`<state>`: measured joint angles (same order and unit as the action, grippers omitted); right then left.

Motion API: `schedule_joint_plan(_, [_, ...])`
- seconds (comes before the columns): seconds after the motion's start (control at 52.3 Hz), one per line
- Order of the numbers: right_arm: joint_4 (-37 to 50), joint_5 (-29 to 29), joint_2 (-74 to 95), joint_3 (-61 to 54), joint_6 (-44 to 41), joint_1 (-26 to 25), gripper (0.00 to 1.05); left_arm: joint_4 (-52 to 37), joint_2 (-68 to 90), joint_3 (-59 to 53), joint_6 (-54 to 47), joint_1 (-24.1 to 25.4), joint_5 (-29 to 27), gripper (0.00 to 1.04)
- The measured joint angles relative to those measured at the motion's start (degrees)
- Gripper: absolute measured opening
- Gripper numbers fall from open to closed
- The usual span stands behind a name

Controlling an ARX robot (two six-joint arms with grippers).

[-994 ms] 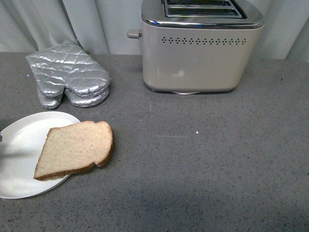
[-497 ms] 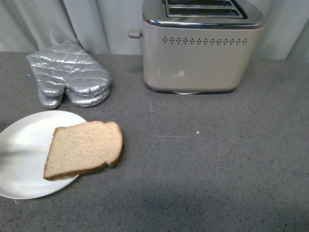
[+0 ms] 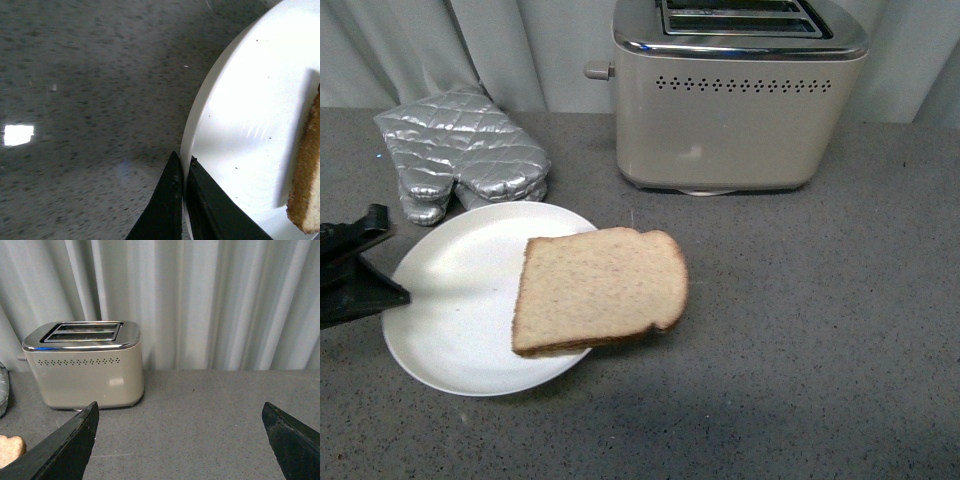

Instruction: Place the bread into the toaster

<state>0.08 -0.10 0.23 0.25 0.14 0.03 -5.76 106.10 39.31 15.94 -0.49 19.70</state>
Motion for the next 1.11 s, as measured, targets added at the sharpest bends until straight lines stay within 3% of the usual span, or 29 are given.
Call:
schedule_joint_plan(0.248, [0.00, 0.00, 0.00, 0.00, 0.00, 0.00, 0.95, -3.23, 8.92, 6.56, 10.91, -13.16, -1.73, 0.03])
schedule_joint_plan(0.42, [0.00, 0.00, 0.00, 0.00, 0.00, 0.00, 0.95, -3.17, 13.35, 11.50, 15.93, -17.86, -1.51, 0.03])
schedule_joint_plan(0.611, [0.00, 0.00, 0.00, 0.00, 0.00, 0.00, 0.95, -2.27, 17.42, 16.85, 19.06, -20.31, -1.73, 0.03])
schedule_joint_plan(0.955, [0.00, 0.00, 0.00, 0.00, 0.00, 0.00, 0.95, 0.63, 20.85, 22.91, 17.64, -20.46, -3.54, 0.03])
schedule_joint_plan(1.108, [0.00, 0.00, 0.00, 0.00, 0.00, 0.00, 0.95, 0.63, 20.68, 22.84, 17.40, -19.93, -3.48, 0.22])
